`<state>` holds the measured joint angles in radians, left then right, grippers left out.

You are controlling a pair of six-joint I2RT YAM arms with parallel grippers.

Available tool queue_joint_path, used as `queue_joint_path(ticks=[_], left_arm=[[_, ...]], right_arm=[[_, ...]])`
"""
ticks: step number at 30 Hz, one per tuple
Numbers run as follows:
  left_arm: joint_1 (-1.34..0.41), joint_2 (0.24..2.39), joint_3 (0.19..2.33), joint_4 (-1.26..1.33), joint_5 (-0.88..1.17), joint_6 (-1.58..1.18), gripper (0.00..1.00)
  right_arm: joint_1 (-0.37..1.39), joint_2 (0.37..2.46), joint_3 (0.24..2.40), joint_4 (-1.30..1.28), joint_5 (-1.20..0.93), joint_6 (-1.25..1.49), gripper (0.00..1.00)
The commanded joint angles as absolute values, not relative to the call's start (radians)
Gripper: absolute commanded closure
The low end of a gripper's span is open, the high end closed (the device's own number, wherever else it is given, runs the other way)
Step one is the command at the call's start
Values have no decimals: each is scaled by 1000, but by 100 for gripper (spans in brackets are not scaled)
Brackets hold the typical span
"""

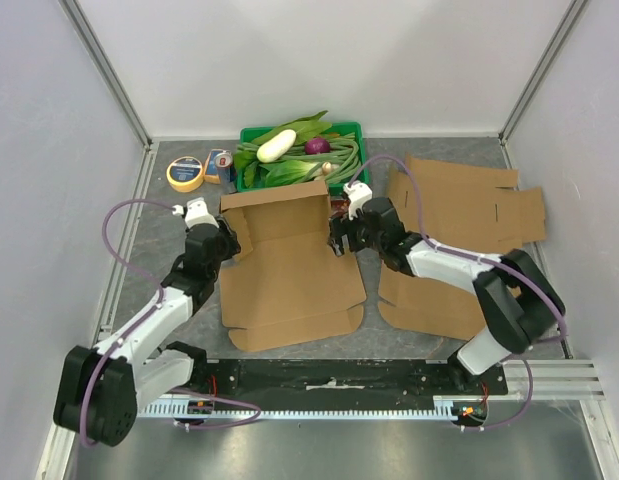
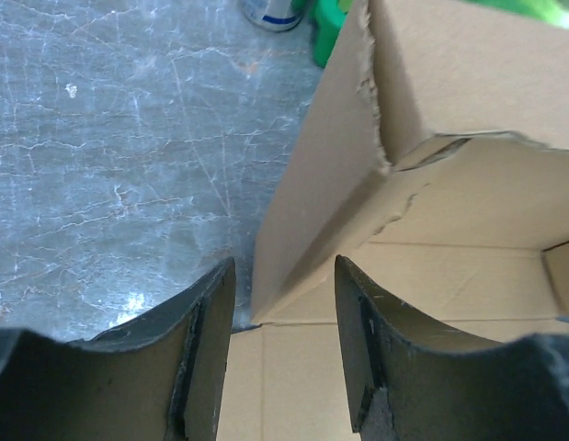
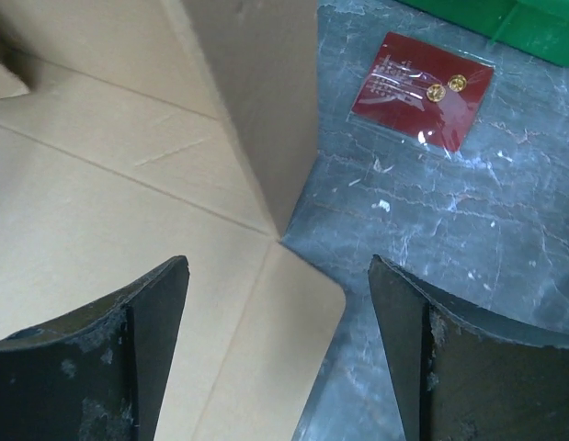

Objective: Fold the paper box

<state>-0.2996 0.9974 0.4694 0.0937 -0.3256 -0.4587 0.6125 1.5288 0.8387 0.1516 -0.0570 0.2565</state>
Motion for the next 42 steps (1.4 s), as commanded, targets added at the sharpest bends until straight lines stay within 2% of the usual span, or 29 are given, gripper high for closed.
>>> queue_joint_path(ticks=[1,3,5,8,11,12,14,17,18,21,25,26,27,28,29,31,32,33,34,36,38,39,40,41,42], left_arm=[[-298,1067,512,175,-379,-376,47],[-298,1115,529,204,-380,-354,49],[-298,1144,525,244,-380,-342,49],[-296,1175,515,271,-380,-327,45],[-298,1201,531,301,-393,-305,44],[-298,1224,538,301,-400,-301,44],[-296,1247,564,292,-422,-305,47],[-296,1282,592,288,-435,-346,53],[-298,1293,607,272,-449,-368,56],[-304,1360,673,212,-524,-426,66],[-337,1544,846,-68,-696,-553,98],[-372,1581,944,-235,-800,-636,98],[-396,1610,983,-294,-855,-668,98],[-419,1643,1050,-351,-908,-772,98],[-463,1693,1080,-526,-1010,-863,98],[-492,1744,1121,-659,-1069,-1003,98],[-515,1788,1187,-746,-1127,-1167,98],[-518,1804,1222,-940,-1138,-1274,98],[-515,1810,1242,-966,-1137,-1355,98],[-525,1771,1206,-875,-1134,-1358,98],[-529,1695,1076,-685,-1090,-1179,98],[-529,1607,1016,-563,-1062,-1082,98],[-529,1559,955,-276,-1027,-977,98],[-529,1518,831,-153,-943,-796,93],[-528,1467,777,-56,-890,-732,78]], right_arm=[[621,1633,893,408,21,238,16],[641,1664,893,486,147,248,17],[661,1693,885,593,173,224,20],[716,1746,899,670,330,175,24],[730,1781,900,741,444,172,32],[730,1793,916,739,454,189,37],[732,1804,917,767,459,190,42],[739,1819,917,795,462,202,59],[745,1821,905,808,481,207,68],[781,1819,868,886,524,201,81],[817,1833,864,933,534,187,93],[825,1836,868,925,543,189,96],[842,1842,873,923,561,189,99],[851,1844,873,930,589,190,100],[860,1845,873,934,615,190,100],[888,1862,874,957,649,189,100],[897,1871,876,971,681,189,100],[913,1882,871,980,695,189,100],[917,1882,868,1003,709,189,100],[920,1884,864,1005,703,209,100],[920,1881,867,986,703,219,100],[919,1875,867,982,706,216,100],[919,1870,865,979,706,212,100],[917,1865,865,973,706,210,100],[911,1858,861,966,689,207,100]])
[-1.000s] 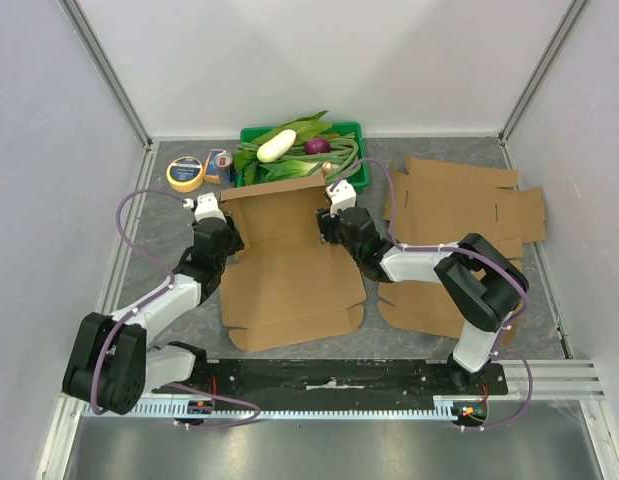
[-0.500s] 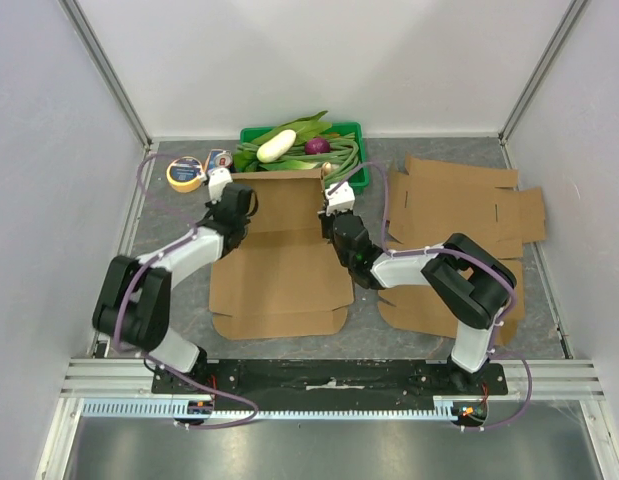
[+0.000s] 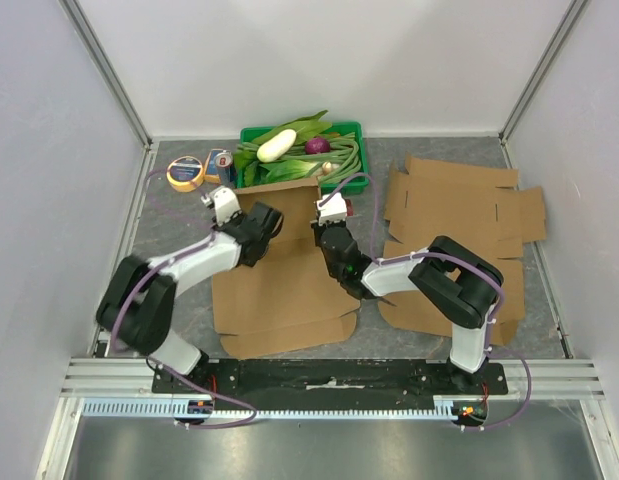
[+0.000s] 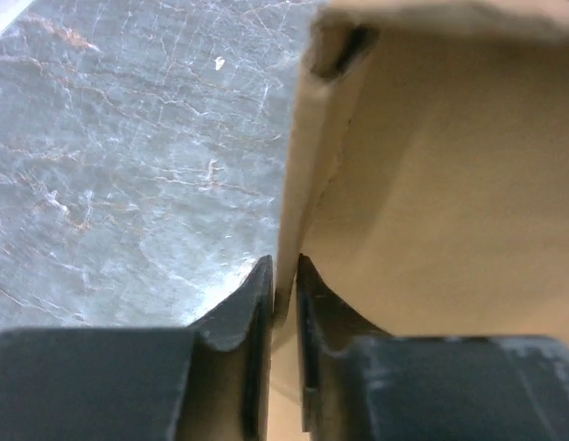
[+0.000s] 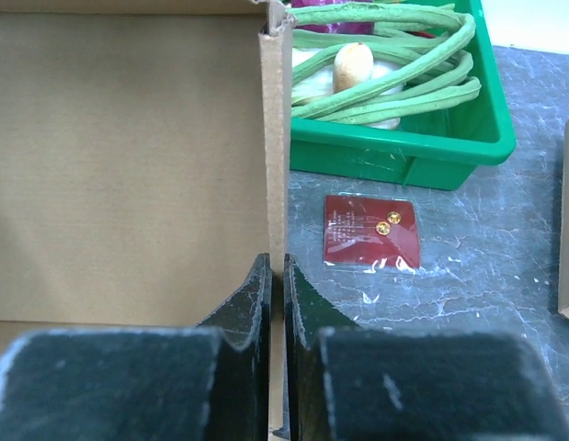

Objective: Fold the paper box

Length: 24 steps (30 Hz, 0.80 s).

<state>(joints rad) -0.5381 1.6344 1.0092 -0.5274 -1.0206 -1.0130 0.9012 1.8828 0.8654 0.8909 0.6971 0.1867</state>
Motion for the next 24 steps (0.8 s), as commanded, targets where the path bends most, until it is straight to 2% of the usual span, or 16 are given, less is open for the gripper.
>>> queue_joint_path(ticks=[1,2,4,5,8,16,24], left_arm=[[-525,1392,685,121,-837,-619,54],[-523,1356,652,171,-743,-574,46],[-517,1265,589,216,-686,-516,16],[-496,1237,575,239,-611,-500,7],[-450,1123,540,218,-510,-485,4],[-267,787,420,206,-249,-486,3],[-204,724,535,127,-187,-537,4]], right_arm=[[907,1856,856,966,677,201,100],[902,1855,853,965,663,198,100],[881,1853,850,954,605,198,96],[876,1853,850,950,597,193,96],[871,1850,844,954,578,170,92],[836,1825,828,931,462,137,63],[802,1787,818,868,338,120,46]])
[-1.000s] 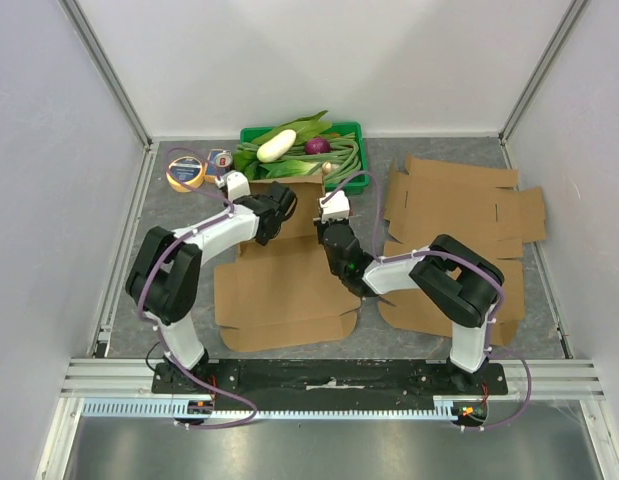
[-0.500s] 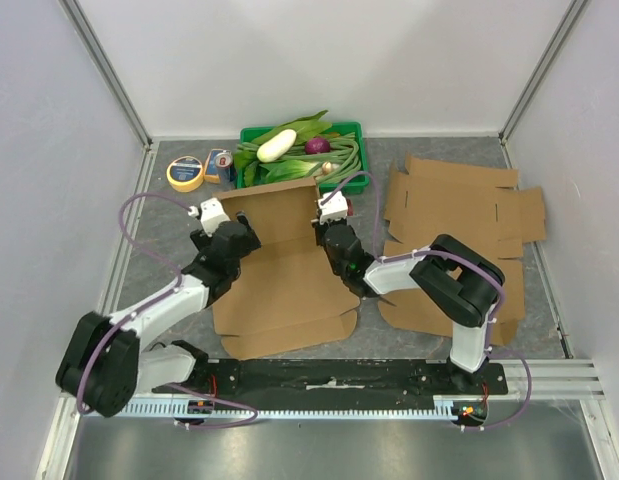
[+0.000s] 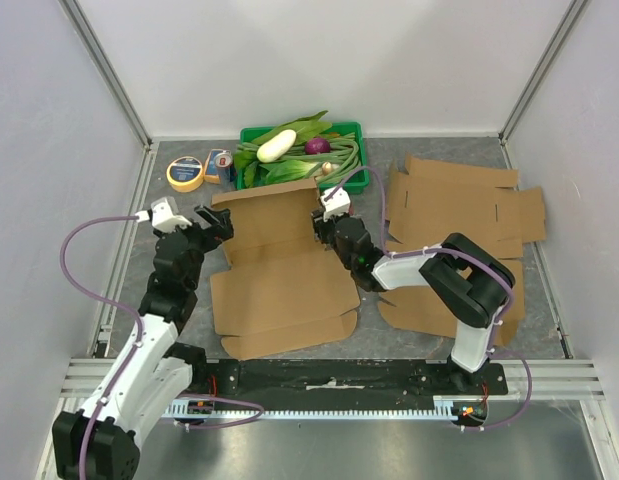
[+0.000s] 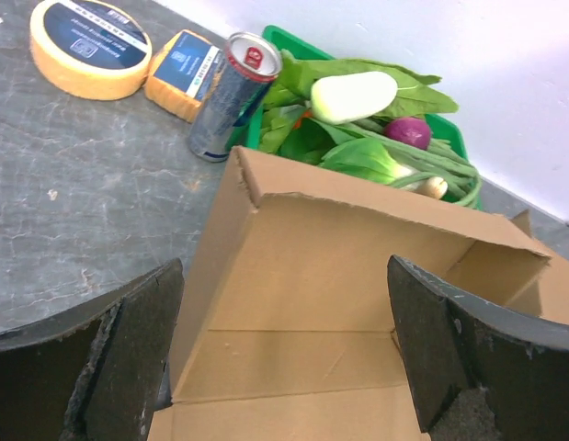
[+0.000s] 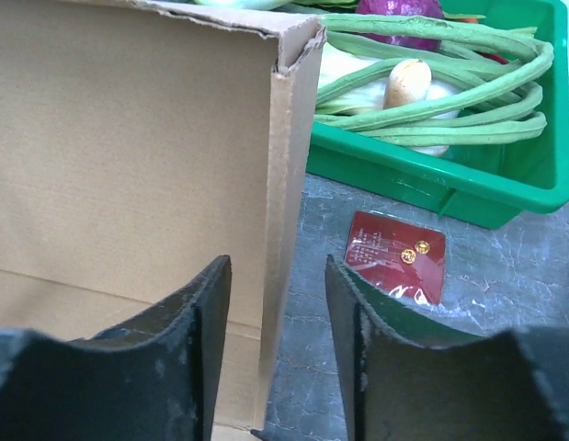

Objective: Fold the paper box

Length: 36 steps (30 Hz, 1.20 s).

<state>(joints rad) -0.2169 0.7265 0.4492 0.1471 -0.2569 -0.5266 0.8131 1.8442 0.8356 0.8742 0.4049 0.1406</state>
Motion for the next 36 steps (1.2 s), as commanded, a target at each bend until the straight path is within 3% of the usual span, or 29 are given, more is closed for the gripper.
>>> queue_joint_path(ticks=[1,2,8,12,15,17,21,25,31,36], left_arm=[[-203,739,575,117,-170,-548,4],[-201,752,595,106,-163,-554,4],[-199,876,764,58,-55,-516,5],[-201,948,886,-36,93,-431,10],[-202,956,902,-107,179,-430,12],[-216,939,882,-118,235,-434,13],[-322,917,822,-155,281,-450,18],[-613,878,766,-227,146,-442,18],[-894,807,618,-212,58,-454,18],[-1000,896,574,-149,69,-393,15]], right_arm=[[802,1779,813,858,334,124,42],[801,1755,804,850,333,132,35],[799,1577,730,697,267,225,22],[743,1428,813,88,247,385,11],[605,1396,865,-264,21,451,11],[545,1349,826,-319,-192,434,13],[514,1364,782,-299,-377,413,19],[514,1390,736,-203,-382,413,27],[514,1466,661,-68,-400,463,34],[514,1508,609,144,-503,520,42]])
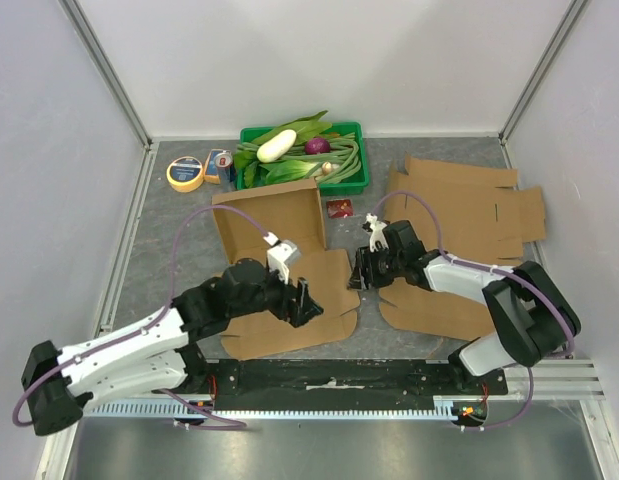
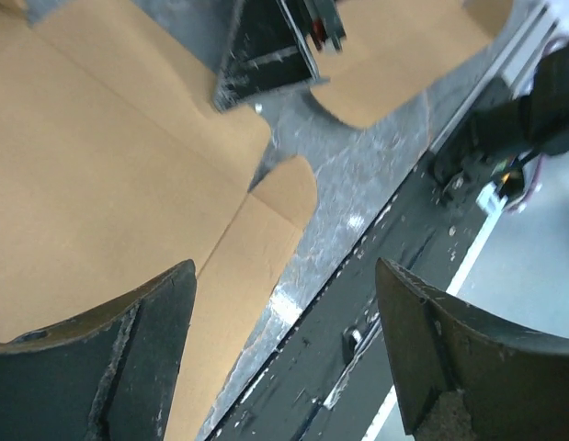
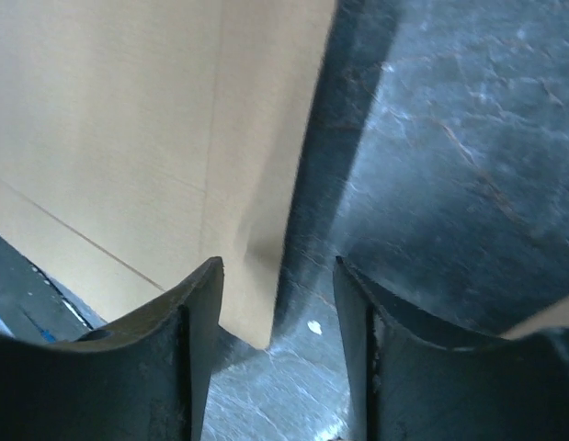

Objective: Fold the paper box

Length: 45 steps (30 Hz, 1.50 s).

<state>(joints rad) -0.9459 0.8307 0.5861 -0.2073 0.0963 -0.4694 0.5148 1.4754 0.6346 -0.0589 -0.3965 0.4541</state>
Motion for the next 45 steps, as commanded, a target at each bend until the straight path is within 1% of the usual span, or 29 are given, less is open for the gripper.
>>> queue_joint_path(ticks=[1,3,4,6,7,9,10,12,15,21,22,24,29,30,33,34,35,36,37,38,39,40,41,42,43,44,45], left_arm=[[-1035,923,577,-146,49,-382,14],[-1072,1011,610,-158,3,-358,14],[-1109,1037,623,-164,-23,-351,14],[-1152,1110,658,-178,-84,-318,14],[-1198,1136,676,-196,-119,-307,14],[-1238,1196,735,-256,-203,-266,14],[-1265,1210,751,-285,-228,-252,14],[-1285,1253,804,-352,-291,-221,13],[-1345,1288,842,-386,-342,-198,12],[-1483,1380,874,-410,-492,-158,11],[-1503,1408,883,-416,-526,-152,11],[-1546,1440,890,-426,-656,-149,12],[-1591,1555,930,-466,-866,-134,14],[-1592,1583,942,-483,-902,-138,15],[-1594,1654,989,-572,-1024,-179,25],[-1592,1660,1008,-592,-1046,-211,35],[-1592,1658,1012,-618,-1078,-224,40],[-1591,1654,1020,-627,-1080,-242,46],[-1592,1646,1019,-627,-1080,-242,57],[-1592,1631,1020,-630,-1083,-242,62],[-1594,1622,1022,-637,-1085,-244,76],[-1594,1611,1020,-641,-1080,-242,81],[-1594,1600,1022,-652,-1081,-244,85],[-1597,1577,1029,-667,-1077,-250,94],[-1598,1566,1037,-682,-1069,-256,97],[-1603,1553,1043,-695,-1071,-262,98],[-1605,1533,1066,-737,-1066,-284,98]], right_arm=[[514,1517,600,175,-520,540,46],[514,1522,594,199,-540,595,54],[514,1514,592,202,-551,613,65],[514,1494,584,201,-540,696,78],[512,1482,584,196,-538,724,88],[496,1476,595,158,-561,777,98],[489,1473,597,152,-571,799,100],[465,1485,595,147,-615,866,100],[423,1512,601,141,-693,934,100],[384,1519,617,127,-742,999,100],[377,1517,618,120,-747,1002,100],[376,1517,623,114,-762,1002,100],[368,1523,626,107,-778,1005,100],[368,1523,624,109,-781,1008,100],[365,1519,626,107,-796,1015,100],[365,1516,627,101,-798,1012,100],[364,1509,629,101,-802,1009,100],[362,1508,633,97,-805,1003,100],[362,1503,637,86,-808,999,98],[364,1494,641,86,-818,994,94],[362,1487,644,86,-821,988,91],[362,1480,652,74,-822,973,87],[362,1458,676,48,-806,948,71],[359,1444,690,4,-801,890,62],[356,1430,704,-26,-801,862,55],[350,1398,733,-50,-795,832,39],[330,1382,750,-101,-773,784,30]])
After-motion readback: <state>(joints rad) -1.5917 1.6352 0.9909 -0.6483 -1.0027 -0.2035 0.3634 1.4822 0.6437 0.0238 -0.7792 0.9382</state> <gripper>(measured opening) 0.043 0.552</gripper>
